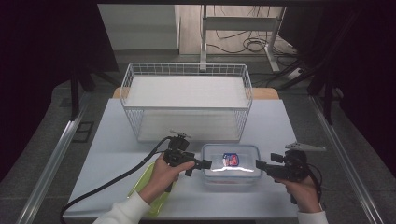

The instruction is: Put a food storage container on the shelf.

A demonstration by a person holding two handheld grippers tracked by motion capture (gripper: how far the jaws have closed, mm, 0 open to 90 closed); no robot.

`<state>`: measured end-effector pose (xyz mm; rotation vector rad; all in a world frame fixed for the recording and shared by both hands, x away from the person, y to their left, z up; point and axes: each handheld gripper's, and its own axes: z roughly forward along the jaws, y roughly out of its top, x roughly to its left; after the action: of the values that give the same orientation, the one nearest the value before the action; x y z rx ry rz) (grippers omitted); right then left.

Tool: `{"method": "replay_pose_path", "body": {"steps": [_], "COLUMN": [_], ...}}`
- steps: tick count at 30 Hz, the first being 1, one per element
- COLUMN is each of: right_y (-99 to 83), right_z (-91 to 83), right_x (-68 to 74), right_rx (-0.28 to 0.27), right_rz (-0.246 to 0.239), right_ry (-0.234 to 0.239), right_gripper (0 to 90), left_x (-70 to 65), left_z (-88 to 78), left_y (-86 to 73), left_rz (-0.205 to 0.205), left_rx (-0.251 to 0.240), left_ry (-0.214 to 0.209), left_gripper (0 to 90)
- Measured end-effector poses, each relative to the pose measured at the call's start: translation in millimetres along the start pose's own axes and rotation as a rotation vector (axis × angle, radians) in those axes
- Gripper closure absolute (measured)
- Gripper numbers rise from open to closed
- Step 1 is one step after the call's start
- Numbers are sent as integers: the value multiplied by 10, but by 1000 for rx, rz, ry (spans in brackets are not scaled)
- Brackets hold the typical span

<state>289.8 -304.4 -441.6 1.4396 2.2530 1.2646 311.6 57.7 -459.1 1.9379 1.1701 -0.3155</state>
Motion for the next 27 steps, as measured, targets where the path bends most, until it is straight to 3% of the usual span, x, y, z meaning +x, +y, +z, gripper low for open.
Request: {"method": "replay_pose_path", "body": {"steps": [2, 5, 18, 27], "right_y": [-4, -7, -27, -76], "right_z": [11, 19, 60, 251], "right_x": [-20, -30, -114, -183], "right_rx": [0, 4, 5, 66], "right_rz": [3, 5, 30, 100], "right_ry": [-3, -4, -12, 77], "right_gripper": [205, 206, 201, 136], "left_x": [49, 110, 230, 277], "left_z": [101, 190, 338, 422], "left_y": [2, 0, 12, -5], "left_rz": [-31, -48, -106, -134], "left_rx": [26, 51, 76, 93], "left_ry": [-28, -36, -72, -97], "left_gripper": [105, 105, 122, 152]}}
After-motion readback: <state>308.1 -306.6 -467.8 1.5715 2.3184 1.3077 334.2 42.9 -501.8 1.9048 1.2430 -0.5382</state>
